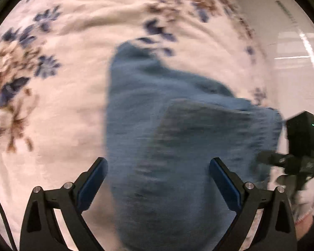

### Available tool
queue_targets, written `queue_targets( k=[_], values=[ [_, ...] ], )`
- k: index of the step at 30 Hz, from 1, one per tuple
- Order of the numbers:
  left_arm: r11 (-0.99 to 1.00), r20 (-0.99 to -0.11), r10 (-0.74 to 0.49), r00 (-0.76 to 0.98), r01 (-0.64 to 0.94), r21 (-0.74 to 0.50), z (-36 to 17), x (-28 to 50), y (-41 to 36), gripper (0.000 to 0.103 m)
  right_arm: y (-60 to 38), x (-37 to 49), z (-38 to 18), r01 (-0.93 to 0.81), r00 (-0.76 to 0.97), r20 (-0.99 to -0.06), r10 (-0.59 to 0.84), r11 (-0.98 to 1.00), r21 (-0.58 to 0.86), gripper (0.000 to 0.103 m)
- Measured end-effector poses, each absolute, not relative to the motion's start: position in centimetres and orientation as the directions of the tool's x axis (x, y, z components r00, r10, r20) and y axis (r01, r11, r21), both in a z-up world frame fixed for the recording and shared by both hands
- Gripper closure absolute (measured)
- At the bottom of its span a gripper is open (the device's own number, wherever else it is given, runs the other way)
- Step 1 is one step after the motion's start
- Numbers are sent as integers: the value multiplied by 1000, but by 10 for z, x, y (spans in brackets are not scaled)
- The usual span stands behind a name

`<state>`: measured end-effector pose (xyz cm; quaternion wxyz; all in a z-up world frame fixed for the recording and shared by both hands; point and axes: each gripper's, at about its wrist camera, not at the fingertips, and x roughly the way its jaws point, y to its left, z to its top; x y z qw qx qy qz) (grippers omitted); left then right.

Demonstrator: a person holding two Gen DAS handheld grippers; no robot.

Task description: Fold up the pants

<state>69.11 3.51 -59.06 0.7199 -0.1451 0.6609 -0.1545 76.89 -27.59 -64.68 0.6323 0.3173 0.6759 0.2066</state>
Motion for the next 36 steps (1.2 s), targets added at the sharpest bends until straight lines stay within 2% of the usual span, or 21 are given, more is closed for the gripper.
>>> queue_targets(
  k=[3, 4, 7, 10, 12, 22, 29, 36],
  values=[
    [931, -921, -365, 133, 34, -364, -576, 678, 46, 4, -291, 752, -635, 176, 34, -806, 591, 790, 587, 16],
    [947, -932, -320, 169, 33, -320, -567, 675, 49, 4, -293, 743, -620, 148, 64, -866, 496, 853, 500, 15],
    [986, -951, -164, 262, 42, -159, -538, 658, 45, 3, -285, 710, -583, 116, 137, -957, 254, 956, 270, 13],
    [998, -952, -42, 303, 50, -28, -512, 634, 34, 3, -269, 671, -546, 104, 205, -975, 86, 989, 109, 12],
    [999, -945, -21, 326, 41, -8, -491, 620, 34, 2, -263, 646, -513, 117, 255, -967, 31, 991, 62, 12],
    [998, -908, 22, 418, 45, 45, -345, 532, 2, 3, -235, 537, -347, 135, 376, -926, -38, 991, 14, 12],
    [999, -875, -9, 483, 34, 9, -230, 439, 1, 3, -227, 440, -201, 106, 494, -867, -68, 994, -18, 12],
    [1000, -836, -14, 549, 20, -4, -141, 344, 3, 3, -210, 338, -103, 49, 543, -839, -27, 999, -1, 12]
  ],
)
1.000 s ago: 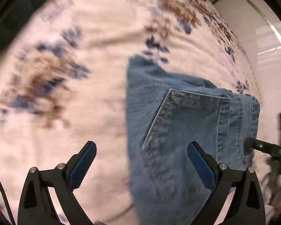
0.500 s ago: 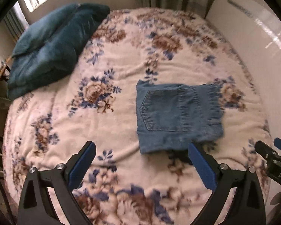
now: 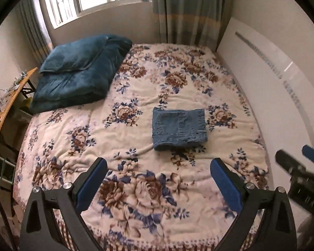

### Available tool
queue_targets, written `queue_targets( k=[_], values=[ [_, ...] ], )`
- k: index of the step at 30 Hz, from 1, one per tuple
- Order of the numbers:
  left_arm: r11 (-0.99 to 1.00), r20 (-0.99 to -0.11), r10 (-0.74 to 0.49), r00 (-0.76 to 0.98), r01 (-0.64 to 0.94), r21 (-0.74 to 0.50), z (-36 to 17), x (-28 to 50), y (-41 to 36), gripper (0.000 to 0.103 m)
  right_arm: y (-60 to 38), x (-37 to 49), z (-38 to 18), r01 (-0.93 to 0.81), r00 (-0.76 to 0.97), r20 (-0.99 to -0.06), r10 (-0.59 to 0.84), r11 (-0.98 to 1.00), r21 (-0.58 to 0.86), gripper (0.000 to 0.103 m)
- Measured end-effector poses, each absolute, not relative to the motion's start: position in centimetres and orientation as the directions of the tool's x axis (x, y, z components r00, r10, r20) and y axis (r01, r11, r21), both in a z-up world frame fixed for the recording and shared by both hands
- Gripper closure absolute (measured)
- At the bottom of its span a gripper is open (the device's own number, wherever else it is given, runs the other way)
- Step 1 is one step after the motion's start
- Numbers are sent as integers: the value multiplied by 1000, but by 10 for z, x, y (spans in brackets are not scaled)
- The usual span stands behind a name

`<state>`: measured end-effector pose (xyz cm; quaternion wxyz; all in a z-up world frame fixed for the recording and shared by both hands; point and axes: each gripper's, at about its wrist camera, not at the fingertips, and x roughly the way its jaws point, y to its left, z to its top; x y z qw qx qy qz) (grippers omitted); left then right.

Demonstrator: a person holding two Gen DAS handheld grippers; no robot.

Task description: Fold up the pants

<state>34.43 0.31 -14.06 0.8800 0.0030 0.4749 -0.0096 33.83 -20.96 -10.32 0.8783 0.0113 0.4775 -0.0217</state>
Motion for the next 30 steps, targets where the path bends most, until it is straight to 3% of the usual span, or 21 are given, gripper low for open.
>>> queue_targets(
  k=[14, 30],
  values=[
    [998, -749, 47, 661, -3, 60, -46, 232, -1, 3, -199, 197, 24, 22, 662, -750, -10, 1000, 6, 9],
    [999, -750, 47, 659, -26, 39, -39, 203, -6, 3, -201, 173, 39, -6, 648, -761, 19, 1000, 19, 8]
  ],
)
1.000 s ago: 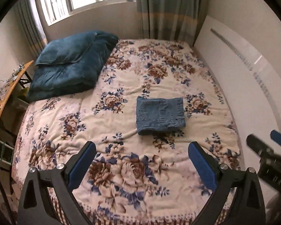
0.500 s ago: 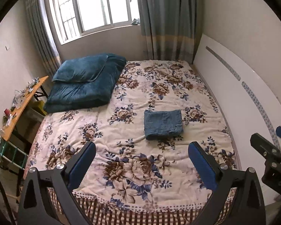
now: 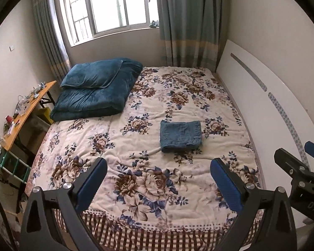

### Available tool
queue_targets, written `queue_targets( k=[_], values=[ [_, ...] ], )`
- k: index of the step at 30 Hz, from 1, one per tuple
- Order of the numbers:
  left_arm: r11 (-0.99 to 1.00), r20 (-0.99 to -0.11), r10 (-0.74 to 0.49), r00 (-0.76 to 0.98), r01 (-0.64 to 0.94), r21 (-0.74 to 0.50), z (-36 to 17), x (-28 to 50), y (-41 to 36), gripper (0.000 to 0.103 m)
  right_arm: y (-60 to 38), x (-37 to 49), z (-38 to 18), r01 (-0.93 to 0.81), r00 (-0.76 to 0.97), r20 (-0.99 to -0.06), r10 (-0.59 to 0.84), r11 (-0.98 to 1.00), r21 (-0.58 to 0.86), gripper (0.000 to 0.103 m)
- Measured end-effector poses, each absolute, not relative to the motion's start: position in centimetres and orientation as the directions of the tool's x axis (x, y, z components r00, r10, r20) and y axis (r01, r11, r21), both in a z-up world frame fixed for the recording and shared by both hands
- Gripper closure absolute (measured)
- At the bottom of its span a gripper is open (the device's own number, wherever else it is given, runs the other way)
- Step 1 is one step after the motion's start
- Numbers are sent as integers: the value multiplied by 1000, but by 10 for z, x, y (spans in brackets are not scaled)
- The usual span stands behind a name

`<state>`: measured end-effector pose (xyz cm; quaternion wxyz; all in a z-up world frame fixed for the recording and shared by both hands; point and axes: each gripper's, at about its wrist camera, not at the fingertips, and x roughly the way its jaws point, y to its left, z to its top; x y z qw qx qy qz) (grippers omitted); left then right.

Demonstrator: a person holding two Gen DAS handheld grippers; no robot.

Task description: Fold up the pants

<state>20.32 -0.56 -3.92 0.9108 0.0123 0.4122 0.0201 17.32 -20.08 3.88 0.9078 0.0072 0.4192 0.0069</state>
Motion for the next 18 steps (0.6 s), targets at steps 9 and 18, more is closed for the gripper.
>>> queue_targets(
  k=[9, 18],
  values=[
    [998, -766, 67, 639, -49, 46, -61, 235, -4, 1, -213, 215, 11, 11, 648, -762, 14, 1000, 28, 5],
    [997, -804, 74, 590, -48, 56, -110, 298, -9, 1, -213, 289, -51, 27, 606, -795, -19, 1000, -3, 5]
  ],
)
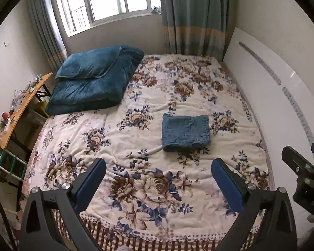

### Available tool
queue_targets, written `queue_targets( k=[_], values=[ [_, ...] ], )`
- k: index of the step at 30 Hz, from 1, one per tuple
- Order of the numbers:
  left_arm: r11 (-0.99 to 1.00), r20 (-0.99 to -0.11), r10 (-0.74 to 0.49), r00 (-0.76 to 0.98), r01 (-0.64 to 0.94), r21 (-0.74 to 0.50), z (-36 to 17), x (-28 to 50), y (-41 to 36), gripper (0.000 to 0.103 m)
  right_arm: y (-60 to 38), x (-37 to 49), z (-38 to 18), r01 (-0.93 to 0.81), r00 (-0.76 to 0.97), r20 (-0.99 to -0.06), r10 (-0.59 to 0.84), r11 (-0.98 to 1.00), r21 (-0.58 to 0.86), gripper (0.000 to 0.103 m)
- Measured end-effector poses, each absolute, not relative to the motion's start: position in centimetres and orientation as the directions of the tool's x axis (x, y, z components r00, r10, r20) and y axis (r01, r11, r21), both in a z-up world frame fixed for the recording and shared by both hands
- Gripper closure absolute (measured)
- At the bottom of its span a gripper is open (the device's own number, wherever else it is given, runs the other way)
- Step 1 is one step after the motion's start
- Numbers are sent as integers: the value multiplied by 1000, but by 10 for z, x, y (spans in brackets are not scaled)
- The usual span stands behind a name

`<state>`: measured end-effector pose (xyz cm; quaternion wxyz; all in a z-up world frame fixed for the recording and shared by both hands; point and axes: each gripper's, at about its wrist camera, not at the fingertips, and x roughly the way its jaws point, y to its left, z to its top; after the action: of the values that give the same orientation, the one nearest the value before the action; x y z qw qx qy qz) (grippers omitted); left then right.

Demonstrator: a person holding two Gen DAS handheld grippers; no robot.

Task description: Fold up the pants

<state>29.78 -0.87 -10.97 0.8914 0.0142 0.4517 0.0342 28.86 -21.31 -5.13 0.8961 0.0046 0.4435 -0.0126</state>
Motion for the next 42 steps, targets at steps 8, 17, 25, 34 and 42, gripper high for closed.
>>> queue_targets(
  k=[8, 17, 25, 34, 42],
  values=[
    [996, -846, 88, 526, -49, 73, -160, 340, -11, 1, -217, 341, -114, 55, 533, -845, -40, 998, -13, 5],
    [995, -852, 102, 513, -47, 91, -182, 367, -10, 1, -216, 371, -147, 56, 502, -863, -44, 998, -19, 5],
    [995, -840, 97, 533, -62, 75, -180, 378, -6, 1, -211, 384, -153, 52, 508, -860, -37, 999, -12, 5],
    [994, -837, 106, 536, -66, 84, -183, 380, -7, 1, -209, 388, -154, 52, 510, -860, -37, 999, -12, 5],
    [994, -833, 110, 543, -62, 91, -183, 380, -7, 1, -209, 390, -154, 54, 509, -860, -39, 998, -14, 5]
  ],
)
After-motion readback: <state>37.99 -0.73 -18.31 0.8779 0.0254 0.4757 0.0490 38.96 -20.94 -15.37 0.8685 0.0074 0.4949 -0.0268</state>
